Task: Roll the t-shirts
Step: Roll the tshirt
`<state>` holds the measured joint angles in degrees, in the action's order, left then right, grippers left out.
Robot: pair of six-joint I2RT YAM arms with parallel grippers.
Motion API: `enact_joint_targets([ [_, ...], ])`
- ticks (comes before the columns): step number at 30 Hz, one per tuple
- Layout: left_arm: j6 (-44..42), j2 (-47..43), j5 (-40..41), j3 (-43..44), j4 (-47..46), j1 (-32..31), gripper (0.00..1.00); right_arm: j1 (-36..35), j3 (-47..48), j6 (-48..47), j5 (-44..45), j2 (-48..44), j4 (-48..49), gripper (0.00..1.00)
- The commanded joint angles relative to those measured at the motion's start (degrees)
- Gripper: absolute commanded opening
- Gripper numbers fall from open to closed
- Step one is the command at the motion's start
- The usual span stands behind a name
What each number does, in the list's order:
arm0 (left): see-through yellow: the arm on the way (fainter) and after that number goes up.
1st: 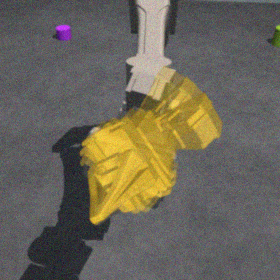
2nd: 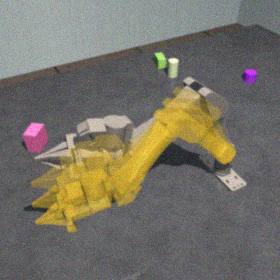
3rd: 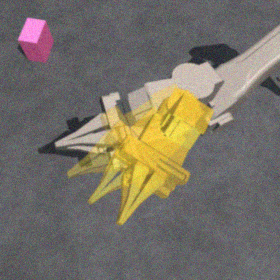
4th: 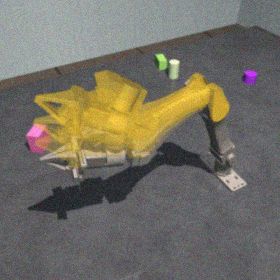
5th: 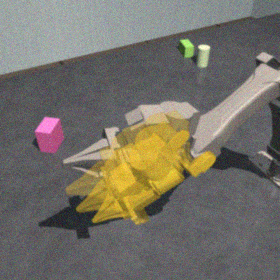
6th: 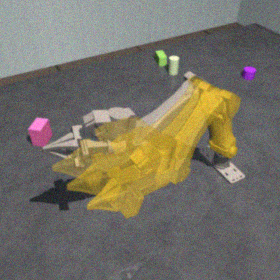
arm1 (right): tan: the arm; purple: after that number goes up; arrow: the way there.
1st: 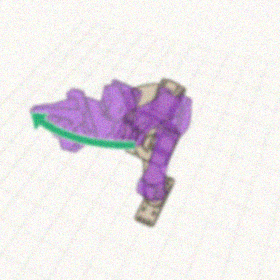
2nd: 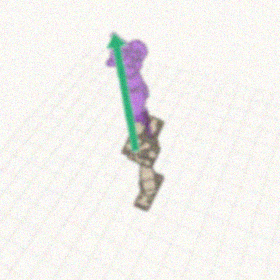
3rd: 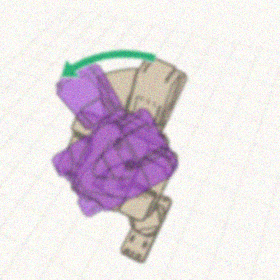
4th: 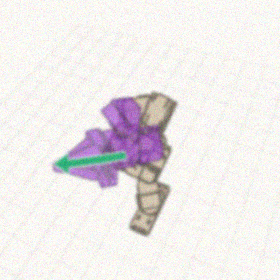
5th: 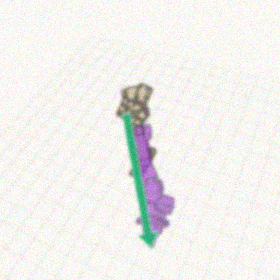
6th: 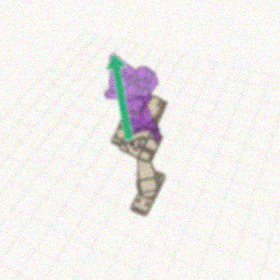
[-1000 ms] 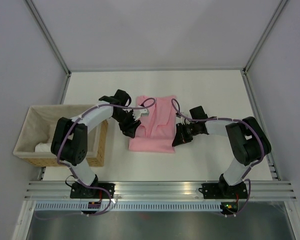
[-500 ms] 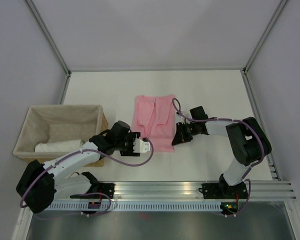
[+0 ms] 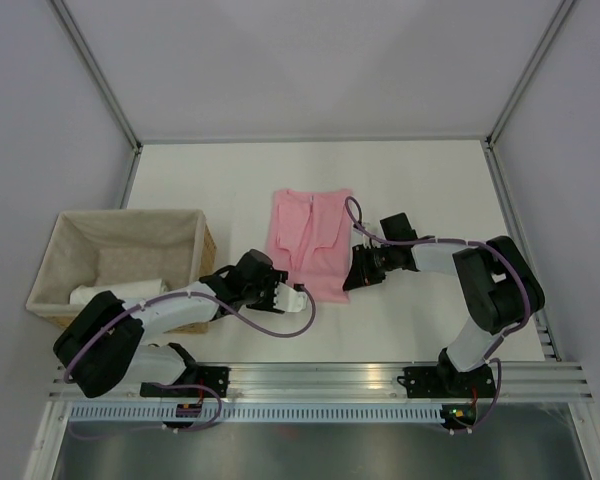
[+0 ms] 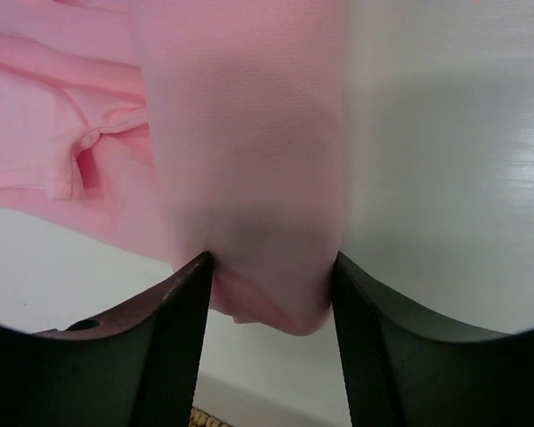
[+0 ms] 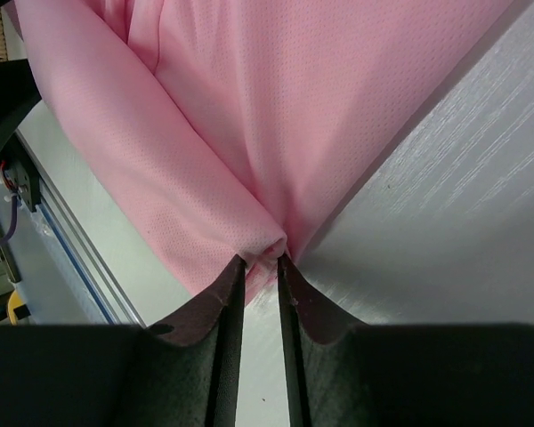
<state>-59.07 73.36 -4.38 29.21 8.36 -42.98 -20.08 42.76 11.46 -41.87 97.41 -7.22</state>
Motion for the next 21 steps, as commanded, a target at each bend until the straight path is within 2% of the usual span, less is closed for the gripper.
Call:
enact_joint_targets([
  [1,-0.17,4.76,1.85,-0.12,0.07,-0.08,0.6,0.12,-0.84,-1.88,3.72,-1.17,0.54,0.28],
  [2,-0.08,5.21,1.05,0.05,0.95,0.0,0.57,0.12,-0.75,-2.23,3.55,-1.08,0.46,0.28],
  [3,0.18,5.47,0.35,0.23,2.52,0.0,0.47,0.04,-0.32,-2.41,3.46,-0.9,0.2,0.28],
  [5,0.36,5.56,-0.89,0.93,3.76,0.0,0.35,0.12,0.12,-3.81,3.11,-1.16,-1.03,0.29],
  [6,0.62,5.3,-1.15,1.28,4.81,0.0,0.24,0.04,0.39,-4.51,3.28,-2.47,-1.47,0.3],
  [9,2.19,4.51,-3.52,3.48,7.71,0.96,0.03,0.12,0.57,-8.89,6.34,-6.86,-2.27,0.32],
  [15,3.87,6.87,-14.41,12.35,20.02,6.58,0.02,-1.45,-4.77,-20.5,11.18,-22.23,3.0,0.43],
  [19,3.79,10.48,-18.9,17.89,24.5,10.1,0.02,-11.45,-10.41,-34.18,16.54,-28.84,5.29,0.48],
  [21,4.31,12.41,-20.13,19.65,25.12,11.77,0.02,-15.94,-12.34,-37.12,19.44,-30.34,5.55,0.52],
])
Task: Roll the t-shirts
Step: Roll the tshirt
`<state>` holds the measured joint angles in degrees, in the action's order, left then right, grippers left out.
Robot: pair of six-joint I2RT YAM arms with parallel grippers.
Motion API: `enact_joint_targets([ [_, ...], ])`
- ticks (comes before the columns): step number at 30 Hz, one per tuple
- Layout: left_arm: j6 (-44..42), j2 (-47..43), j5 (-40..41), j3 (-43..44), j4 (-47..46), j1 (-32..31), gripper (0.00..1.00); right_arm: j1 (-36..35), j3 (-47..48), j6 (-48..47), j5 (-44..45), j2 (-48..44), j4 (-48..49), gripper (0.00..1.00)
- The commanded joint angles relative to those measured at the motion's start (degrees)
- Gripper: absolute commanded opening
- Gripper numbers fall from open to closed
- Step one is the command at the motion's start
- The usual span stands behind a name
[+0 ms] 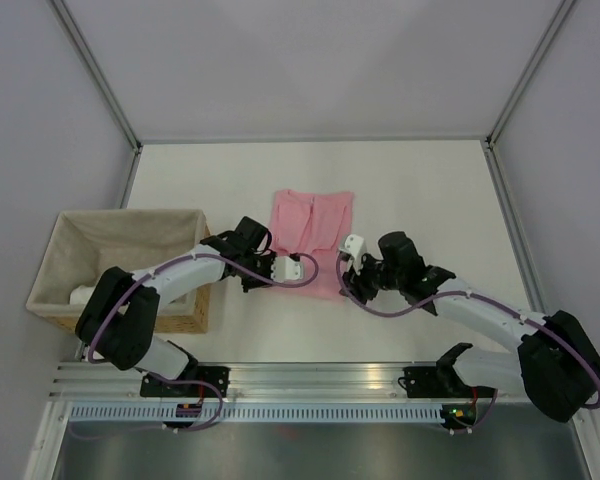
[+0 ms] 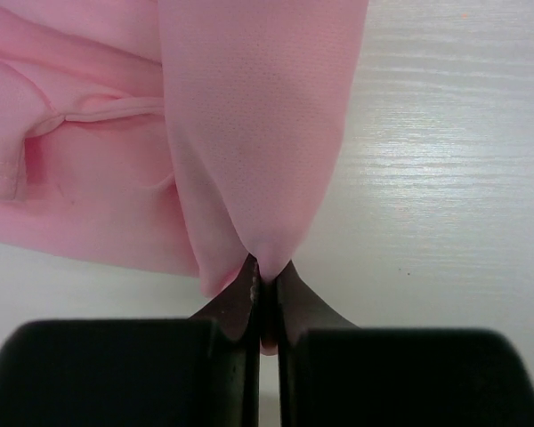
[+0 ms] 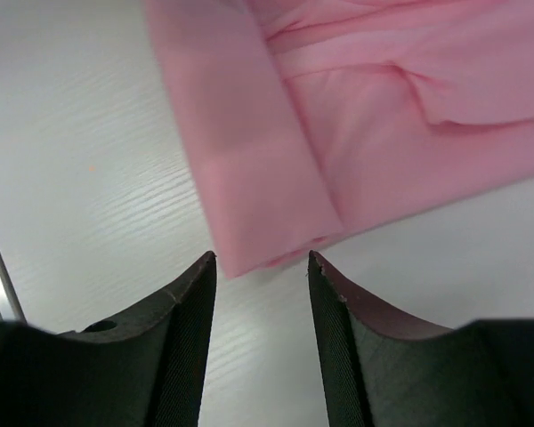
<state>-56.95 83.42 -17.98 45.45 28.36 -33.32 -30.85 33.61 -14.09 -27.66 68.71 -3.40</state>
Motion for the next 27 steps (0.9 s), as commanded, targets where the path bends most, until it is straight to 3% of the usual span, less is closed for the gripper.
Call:
enact_joint_targets([
  [1,2.28,2.89,-7.15,4.81,5.21,2.38,0.02,-9.01,-3.37,-12.19,7.07,-1.56,1.99,0.53],
  [6,1.58,4.12,-7.69,6.67,5.48,3.17,0.02,-15.11,-3.38,-11.4,21.32,1.77,5.77,0.54],
  [16,0.96,4.12,-8.3,6.67,6.71,3.17,0.02,-18.28,1.37,-13.86,27.93,11.88,5.26,0.53],
  [18,1.14,4.38,-8.65,7.28,7.32,3.17,0.02,-18.28,3.48,-13.78,25.83,13.55,3.58,0.4],
  [20,0.09,4.47,-9.62,7.89,10.13,3.35,0.02,-18.19,7.15,-13.86,20.12,15.22,-3.06,0.13],
  [21,-0.44,4.47,-11.19,8.77,11.96,3.61,0.02,-18.28,8.39,-13.51,18.27,15.58,-5.54,0.08],
  [23,-2.81,4.56,-13.65,10.0,18.81,4.75,0.02,-18.28,9.98,-11.23,12.39,14.8,-11.09,0.0],
  [27,-7.91,5.79,-19.19,13.08,30.16,6.16,0.04,-17.23,9.81,-11.23,1.92,9.96,-17.42,0.0],
])
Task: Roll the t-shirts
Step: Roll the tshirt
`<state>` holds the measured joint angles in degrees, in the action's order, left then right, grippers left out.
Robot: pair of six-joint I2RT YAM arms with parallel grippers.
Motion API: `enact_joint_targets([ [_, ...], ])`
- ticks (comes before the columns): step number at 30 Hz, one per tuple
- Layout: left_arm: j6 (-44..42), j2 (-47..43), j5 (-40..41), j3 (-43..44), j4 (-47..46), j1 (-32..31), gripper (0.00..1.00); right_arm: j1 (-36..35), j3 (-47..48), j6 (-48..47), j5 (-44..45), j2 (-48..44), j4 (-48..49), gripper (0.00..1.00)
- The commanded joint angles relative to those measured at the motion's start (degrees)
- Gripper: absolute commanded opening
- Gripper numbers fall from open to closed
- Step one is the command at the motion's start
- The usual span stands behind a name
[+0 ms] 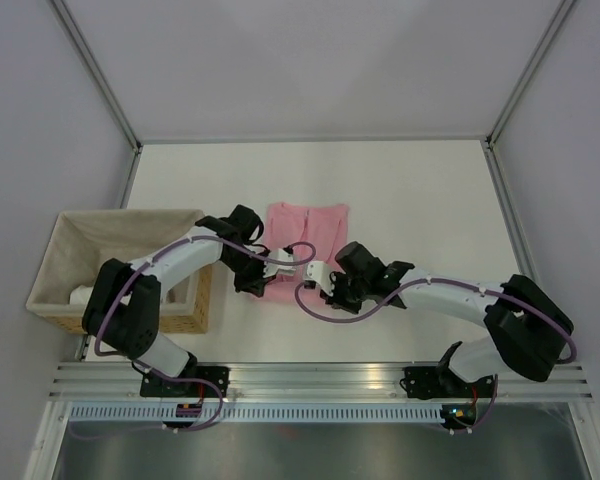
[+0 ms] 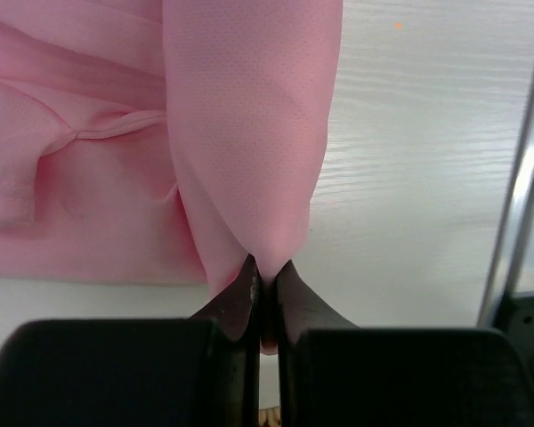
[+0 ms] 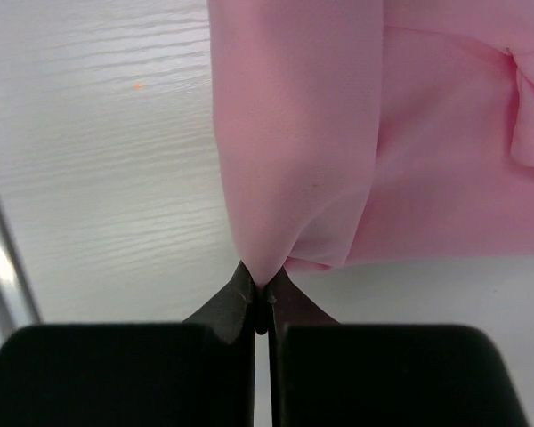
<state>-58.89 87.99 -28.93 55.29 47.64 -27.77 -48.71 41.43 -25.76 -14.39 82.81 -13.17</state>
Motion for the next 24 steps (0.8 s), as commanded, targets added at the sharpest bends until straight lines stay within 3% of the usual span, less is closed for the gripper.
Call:
enact_joint_targets([
  [1,-6.93,1.75,-8.95,3.6,13.16,0.79,0.05,1.15,2.16,0.62,-13.45,-4.93,-9.58,0.0],
  [5,-8.25,3.24,-10.45,4.91,16.35,1.23,0.15,8.26,2.25,0.19,-29.34,-5.03,-13.54,0.0],
  [7,-7.56,4.64,-10.62,5.53,16.17,1.31,0.18,10.56,2.69,1.32,-30.08,-4.06,-13.38,0.0],
  [11,-2.81,6.84,-9.75,8.77,14.06,1.49,0.39,12.93,5.23,3.17,-33.33,2.25,-14.25,0.0],
  [14,-1.14,6.76,-9.22,8.79,12.84,1.49,0.43,15.39,5.42,4.66,-34.03,3.85,-13.46,0.0],
  [19,3.16,7.99,-7.55,8.43,10.9,1.49,0.38,18.2,4.89,6.06,-36.23,4.38,-12.15,0.0],
  [22,4.13,9.04,-7.63,9.05,10.81,1.49,0.14,20.67,3.92,8.61,-37.99,5.26,-9.96,0.0],
  [24,5.27,9.66,-7.29,9.66,9.94,1.49,0.07,21.55,4.18,9.49,-38.6,6.75,-9.6,0.0],
])
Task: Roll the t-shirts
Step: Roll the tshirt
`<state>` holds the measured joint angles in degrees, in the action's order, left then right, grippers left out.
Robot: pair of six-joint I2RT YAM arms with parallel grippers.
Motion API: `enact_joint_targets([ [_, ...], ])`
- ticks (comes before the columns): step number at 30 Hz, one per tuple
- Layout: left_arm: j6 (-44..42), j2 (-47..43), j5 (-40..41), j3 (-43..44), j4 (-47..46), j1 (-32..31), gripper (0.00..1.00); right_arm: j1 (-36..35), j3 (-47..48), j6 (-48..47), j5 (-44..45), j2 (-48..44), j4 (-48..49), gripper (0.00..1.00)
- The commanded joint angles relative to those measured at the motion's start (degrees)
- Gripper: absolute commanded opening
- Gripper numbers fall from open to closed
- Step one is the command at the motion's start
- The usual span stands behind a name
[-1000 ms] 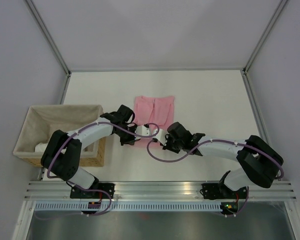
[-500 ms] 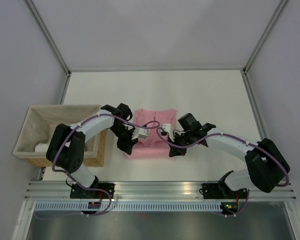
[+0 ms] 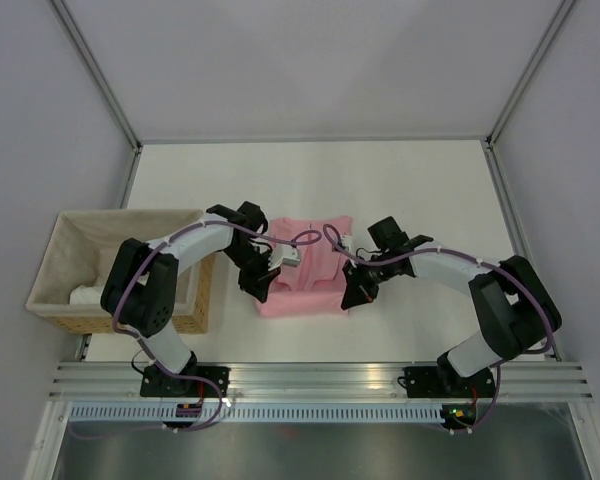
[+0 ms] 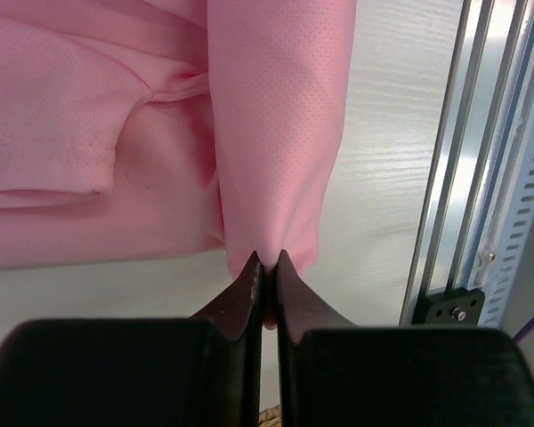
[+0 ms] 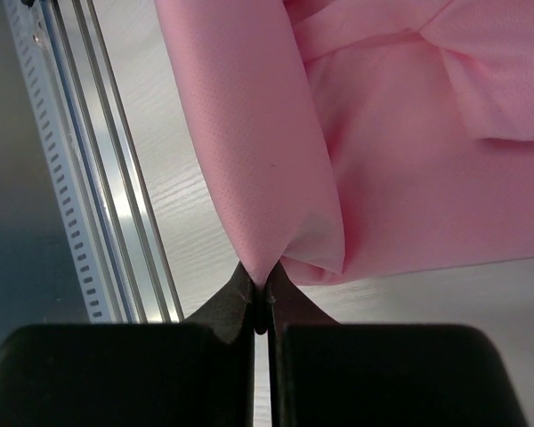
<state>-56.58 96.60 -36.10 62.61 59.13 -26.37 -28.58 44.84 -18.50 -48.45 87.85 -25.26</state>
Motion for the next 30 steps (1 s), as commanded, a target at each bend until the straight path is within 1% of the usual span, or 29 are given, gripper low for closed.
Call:
enact_joint_targets([
  [1,4.7,1.48,0.41,2.86,-2.87,0.09,0.03,1.51,1.04,2.68,-4.73,2.75,2.49,0.0],
  [3,6.21,2.27,2.77,3.48,-4.37,0.09,0.02,2.12,1.04,3.47,-4.47,3.46,2.84,0.0],
  [6,8.06,3.95,5.41,4.1,-7.27,0.09,0.02,3.87,1.21,5.4,-2.98,4.6,3.81,0.03],
  [9,8.85,5.97,5.95,5.41,-8.25,0.09,0.03,6.07,1.83,6.72,-1.22,5.05,3.72,0.17],
  [10,9.2,6.67,5.86,5.94,-8.25,0.09,0.03,6.43,2.53,6.64,-0.95,4.79,2.85,0.3],
  [13,10.6,6.85,5.69,6.91,-8.25,0.09,0.04,7.75,4.28,6.2,-0.07,3.38,0.3,0.49],
  [14,11.04,6.68,5.51,7.52,-8.16,0.09,0.04,8.27,4.9,5.5,-0.07,2.85,-0.66,0.52],
  [17,11.4,6.5,5.25,7.71,-8.24,0.09,0.06,8.36,6.84,3.74,-0.59,0.66,-4.36,0.55],
  [18,11.84,6.5,5.25,7.7,-8.16,0.09,0.06,8.36,6.75,4.26,-1.21,0.13,-4.45,0.6],
  [20,12.01,6.67,4.81,7.53,-8.16,0.09,0.07,8.36,4.65,7.23,-1.65,-0.75,-1.92,0.61],
  [21,12.28,6.59,4.63,7.44,-8.16,0.09,0.07,8.36,2.21,11.86,-1.74,-0.58,2.62,0.61],
  [24,12.72,6.67,4.46,7.62,-8.16,0.09,0.09,7.84,-0.62,18.13,-0.25,1.26,10.63,0.6],
  [25,12.89,6.67,4.46,7.7,-8.07,0.09,0.09,7.66,-1.5,21.2,0.36,1.7,11.97,0.6],
  [26,12.72,6.67,4.54,7.79,-8.16,0.09,0.1,7.14,-1.77,21.92,1.94,2.14,13.81,0.59],
  [28,12.72,6.67,4.54,7.79,-8.16,0.09,0.12,6.96,-2.12,23.94,3.35,3.55,15.67,0.54],
  [29,12.46,6.67,4.54,7.79,-8.07,0.09,0.14,7.04,-2.04,24.56,3.18,4.16,17.15,0.5],
  [30,12.37,6.67,4.63,7.88,-8.07,0.09,0.15,6.96,-1.95,25.35,2.83,5.04,17.87,0.33],
])
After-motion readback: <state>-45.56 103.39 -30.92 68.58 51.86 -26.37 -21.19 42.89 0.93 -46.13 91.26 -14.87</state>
